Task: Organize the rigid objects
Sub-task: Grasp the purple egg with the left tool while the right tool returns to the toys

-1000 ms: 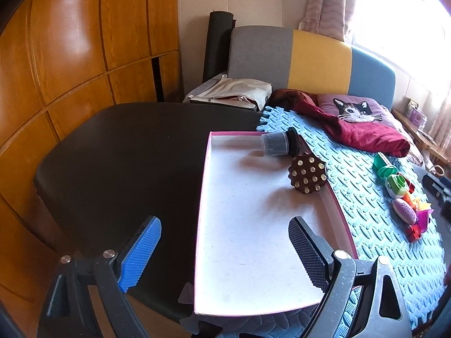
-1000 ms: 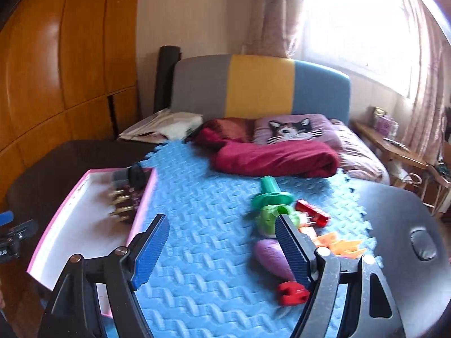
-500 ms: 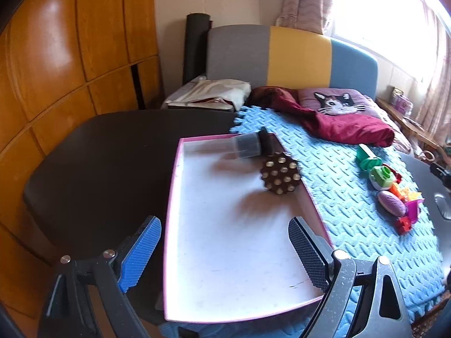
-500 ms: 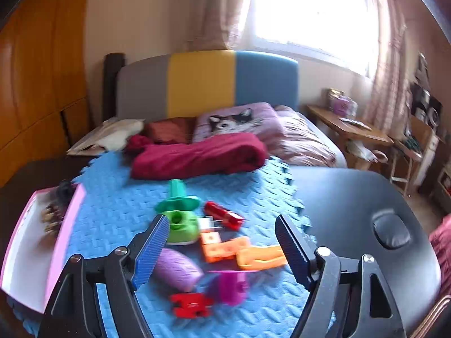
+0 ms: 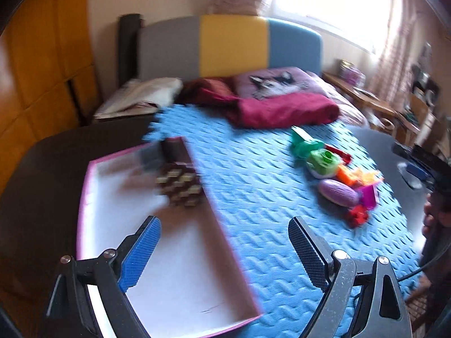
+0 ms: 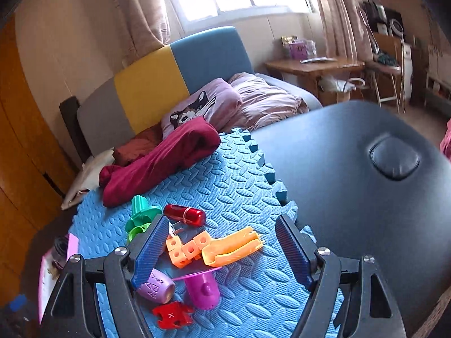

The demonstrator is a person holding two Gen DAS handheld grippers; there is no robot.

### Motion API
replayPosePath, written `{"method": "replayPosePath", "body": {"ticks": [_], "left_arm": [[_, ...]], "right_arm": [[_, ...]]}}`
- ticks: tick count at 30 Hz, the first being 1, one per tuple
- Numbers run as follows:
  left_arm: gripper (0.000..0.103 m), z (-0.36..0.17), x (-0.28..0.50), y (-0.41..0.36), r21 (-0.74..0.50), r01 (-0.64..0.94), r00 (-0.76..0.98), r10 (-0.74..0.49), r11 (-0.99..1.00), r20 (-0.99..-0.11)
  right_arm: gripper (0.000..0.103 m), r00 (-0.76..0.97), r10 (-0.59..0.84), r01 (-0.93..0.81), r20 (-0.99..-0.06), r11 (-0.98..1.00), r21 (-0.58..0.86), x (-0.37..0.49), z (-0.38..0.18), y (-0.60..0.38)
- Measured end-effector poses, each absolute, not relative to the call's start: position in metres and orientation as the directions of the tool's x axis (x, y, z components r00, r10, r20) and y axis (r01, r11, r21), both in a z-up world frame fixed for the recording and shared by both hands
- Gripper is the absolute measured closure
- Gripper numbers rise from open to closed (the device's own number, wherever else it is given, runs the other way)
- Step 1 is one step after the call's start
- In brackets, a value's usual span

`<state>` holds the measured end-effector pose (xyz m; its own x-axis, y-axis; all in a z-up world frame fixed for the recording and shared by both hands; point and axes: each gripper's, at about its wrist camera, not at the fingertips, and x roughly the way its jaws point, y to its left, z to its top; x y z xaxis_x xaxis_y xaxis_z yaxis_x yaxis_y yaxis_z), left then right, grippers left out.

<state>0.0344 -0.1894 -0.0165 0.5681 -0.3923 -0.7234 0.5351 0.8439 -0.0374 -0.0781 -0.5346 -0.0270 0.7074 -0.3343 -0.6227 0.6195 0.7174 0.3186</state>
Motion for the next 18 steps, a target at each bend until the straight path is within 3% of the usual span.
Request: {"method": "replayPosePath", "body": {"ticks": [14, 18], "left_arm": [[0.010, -0.056, 0.043, -0.335, -0.045, 0.759, 0.366, -0.483, 0.650, -0.796], [0.006, -0.067, 0.045, -0.366, -0.026, 0.807, 0.330, -0.487, 0.590, -0.808]], "right_arm": [[0.024, 0.737, -0.254, 0.595, -0.626, 0.684, 0.422, -0.079, -0.034, -0.545], [0.024, 0.741, -0.237, 0.587, -0.629, 0.683, 0.434, -0.078, -0.035, -0.546]]}}
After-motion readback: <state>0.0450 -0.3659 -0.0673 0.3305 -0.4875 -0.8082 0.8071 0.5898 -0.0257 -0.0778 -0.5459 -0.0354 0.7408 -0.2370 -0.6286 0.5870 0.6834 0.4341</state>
